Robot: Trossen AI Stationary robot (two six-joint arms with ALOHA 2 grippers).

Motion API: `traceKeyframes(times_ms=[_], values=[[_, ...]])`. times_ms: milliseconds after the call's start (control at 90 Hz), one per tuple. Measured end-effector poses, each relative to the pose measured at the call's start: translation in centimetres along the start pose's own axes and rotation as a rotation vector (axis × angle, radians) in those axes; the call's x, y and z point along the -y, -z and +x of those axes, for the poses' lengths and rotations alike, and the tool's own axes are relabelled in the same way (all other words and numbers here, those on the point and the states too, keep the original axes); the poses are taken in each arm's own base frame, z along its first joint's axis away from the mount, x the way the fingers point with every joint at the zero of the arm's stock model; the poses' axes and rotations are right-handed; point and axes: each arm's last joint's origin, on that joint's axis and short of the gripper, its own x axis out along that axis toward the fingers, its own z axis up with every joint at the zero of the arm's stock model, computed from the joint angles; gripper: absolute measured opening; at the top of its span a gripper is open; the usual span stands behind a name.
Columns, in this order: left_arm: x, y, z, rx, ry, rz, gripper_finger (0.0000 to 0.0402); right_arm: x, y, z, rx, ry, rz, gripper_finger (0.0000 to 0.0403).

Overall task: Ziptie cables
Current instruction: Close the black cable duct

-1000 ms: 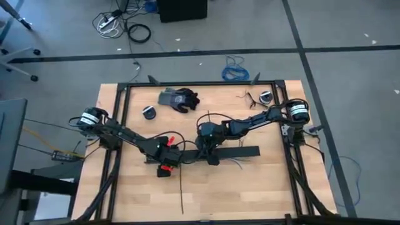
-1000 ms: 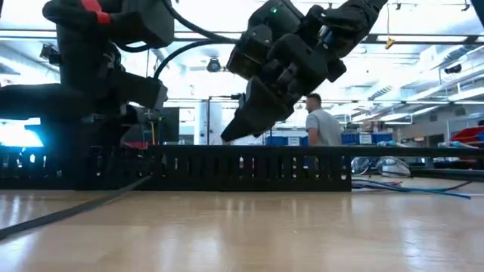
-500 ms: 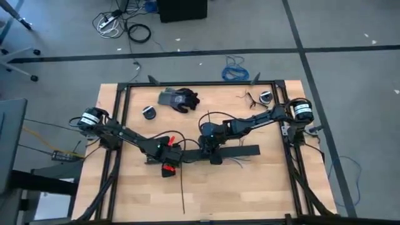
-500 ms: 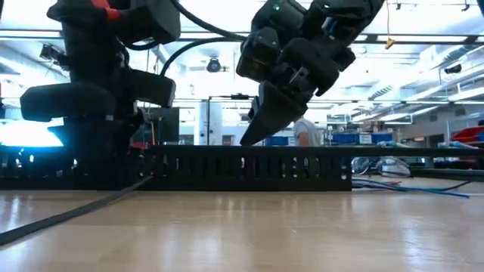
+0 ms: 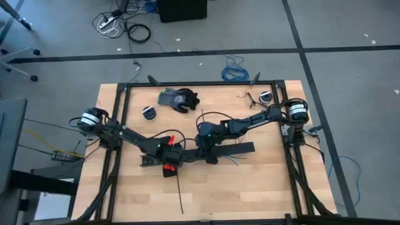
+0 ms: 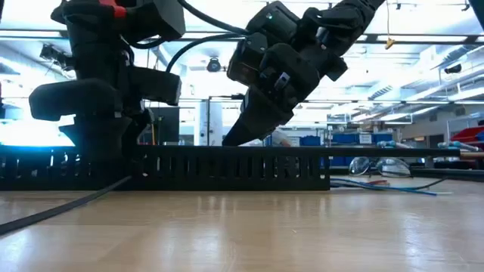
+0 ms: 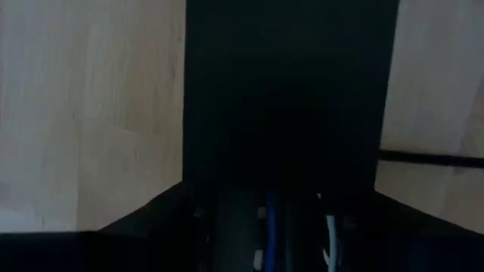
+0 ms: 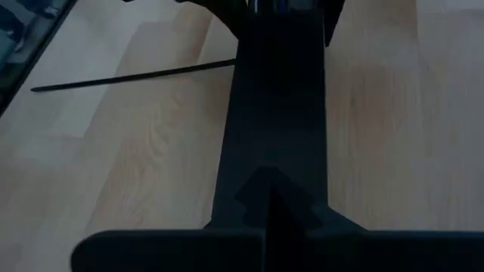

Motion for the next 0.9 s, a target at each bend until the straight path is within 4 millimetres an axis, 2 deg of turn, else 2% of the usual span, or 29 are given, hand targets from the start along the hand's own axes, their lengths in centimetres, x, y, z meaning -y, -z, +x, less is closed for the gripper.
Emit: traceKeyframes(times_ms=[333,611,900], values=[[0.4,0.2,-0.1,-0.006,0.006,0.055,0.0252,0.0,0.2,0.0,-0.021,-0.013,0.005,0.0000],[0.5,-0.1,-0.4,-0.008,0.027,0.049,0.0223,0.2,0.2,-0.1,-0.021,-0.021,0.002,0.0000],[0.5,-0.1,-0.4,-0.013,0.028,0.050,0.0220,1.1,0.2,0.1,0.021,-0.079,0.002,0.0000]])
